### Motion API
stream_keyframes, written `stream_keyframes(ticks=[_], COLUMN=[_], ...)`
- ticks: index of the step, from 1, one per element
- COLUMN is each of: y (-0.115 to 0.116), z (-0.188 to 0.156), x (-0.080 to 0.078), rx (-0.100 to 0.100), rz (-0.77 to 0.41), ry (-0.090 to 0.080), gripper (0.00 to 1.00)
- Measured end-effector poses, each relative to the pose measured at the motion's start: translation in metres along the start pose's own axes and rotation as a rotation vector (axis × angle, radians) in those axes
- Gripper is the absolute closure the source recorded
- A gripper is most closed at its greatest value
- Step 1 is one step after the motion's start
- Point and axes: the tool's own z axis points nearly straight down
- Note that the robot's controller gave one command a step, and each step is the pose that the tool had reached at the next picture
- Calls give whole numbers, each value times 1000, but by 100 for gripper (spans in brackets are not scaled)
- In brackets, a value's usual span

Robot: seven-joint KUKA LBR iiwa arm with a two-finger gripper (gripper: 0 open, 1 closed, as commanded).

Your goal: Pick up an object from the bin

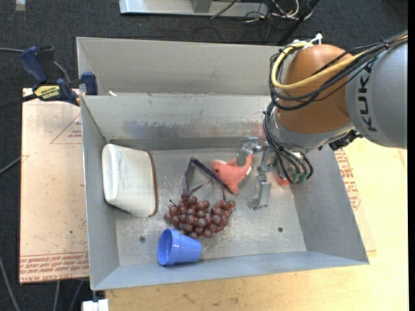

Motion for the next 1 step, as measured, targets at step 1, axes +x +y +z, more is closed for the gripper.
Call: stream_keyframes(ticks=[1], y=[0], z=[-4], x=[-1], rx=[0], rz=[0], ry=[-8], gripper=[0])
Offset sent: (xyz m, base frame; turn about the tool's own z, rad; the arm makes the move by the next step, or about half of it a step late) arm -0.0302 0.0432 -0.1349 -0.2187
